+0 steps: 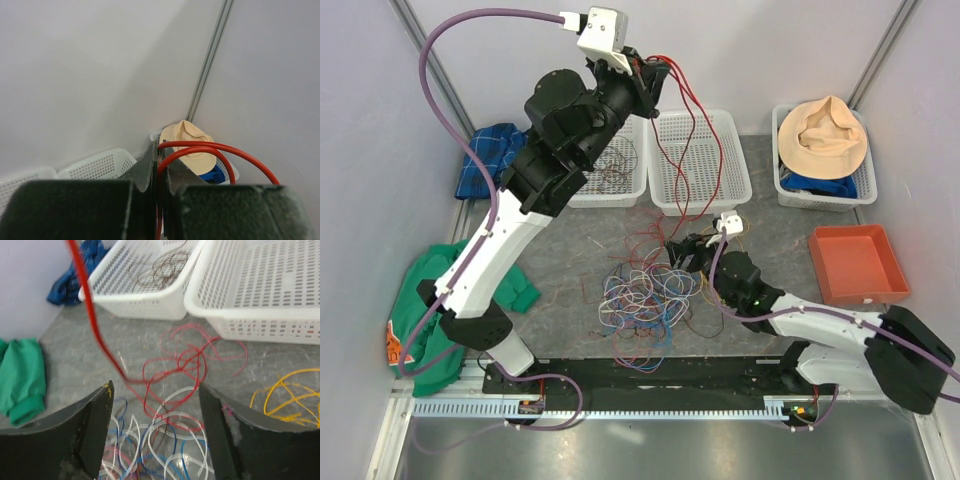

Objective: Untangle the cables

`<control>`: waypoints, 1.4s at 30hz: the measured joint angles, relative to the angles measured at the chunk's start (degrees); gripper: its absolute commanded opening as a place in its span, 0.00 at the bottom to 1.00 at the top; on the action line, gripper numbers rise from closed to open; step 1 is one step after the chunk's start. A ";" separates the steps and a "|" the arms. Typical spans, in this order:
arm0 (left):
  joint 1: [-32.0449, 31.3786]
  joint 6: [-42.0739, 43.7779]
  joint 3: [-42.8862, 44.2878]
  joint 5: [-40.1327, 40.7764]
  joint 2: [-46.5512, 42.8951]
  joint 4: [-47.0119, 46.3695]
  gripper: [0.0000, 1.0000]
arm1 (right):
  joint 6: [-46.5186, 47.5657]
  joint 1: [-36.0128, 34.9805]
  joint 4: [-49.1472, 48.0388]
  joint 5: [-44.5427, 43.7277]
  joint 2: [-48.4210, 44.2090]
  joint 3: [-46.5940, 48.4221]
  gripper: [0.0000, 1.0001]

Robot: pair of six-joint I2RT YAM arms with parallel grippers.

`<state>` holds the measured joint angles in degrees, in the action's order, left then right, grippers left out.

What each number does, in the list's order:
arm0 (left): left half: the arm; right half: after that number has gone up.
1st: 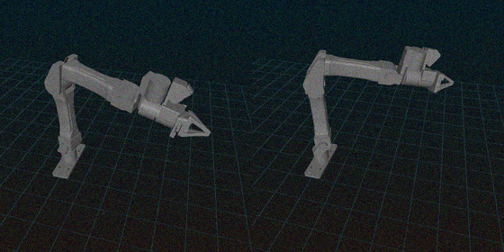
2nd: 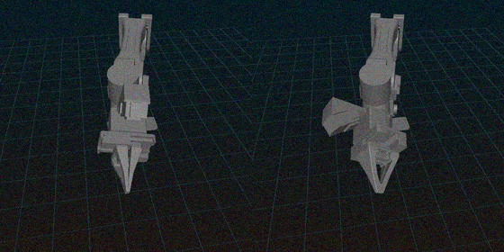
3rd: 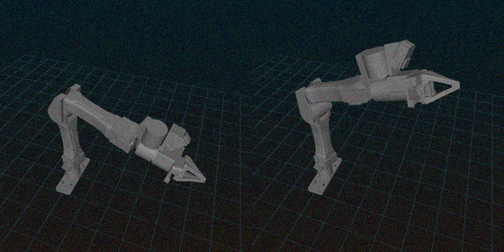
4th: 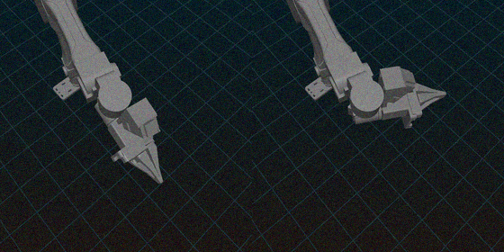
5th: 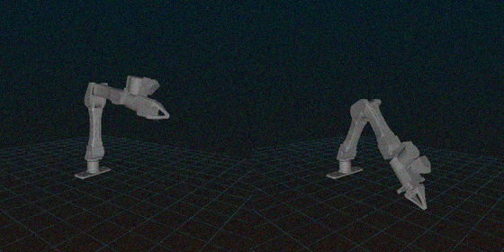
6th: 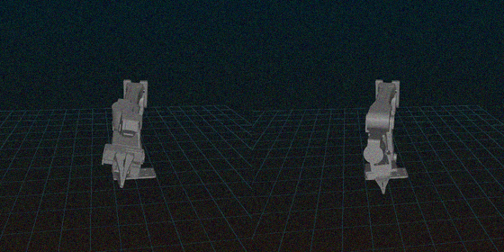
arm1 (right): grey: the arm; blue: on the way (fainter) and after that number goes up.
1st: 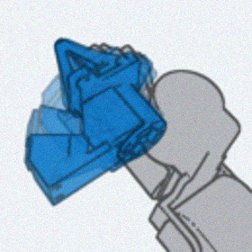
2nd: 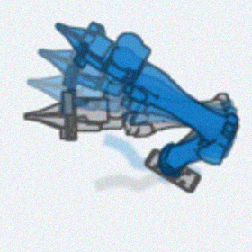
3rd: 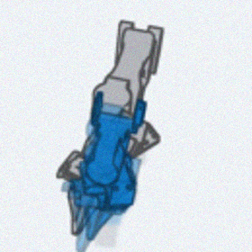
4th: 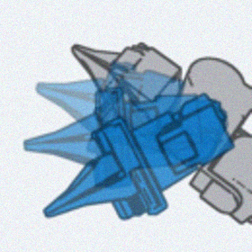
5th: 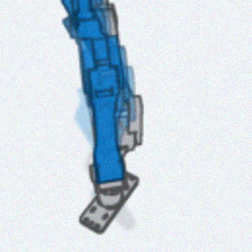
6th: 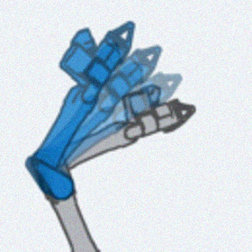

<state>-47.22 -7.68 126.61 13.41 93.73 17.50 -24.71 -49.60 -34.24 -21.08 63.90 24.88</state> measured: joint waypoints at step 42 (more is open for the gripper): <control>4.07 -0.74 2.19 0.02 10.71 -1.40 0.02 | 12.94 14.10 40.94 -1.51 21.44 79.14 0.00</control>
<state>-43.16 -8.43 128.79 13.43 104.44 16.10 -11.77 -35.51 6.70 -22.59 85.34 104.03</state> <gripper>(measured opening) 0.044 0.022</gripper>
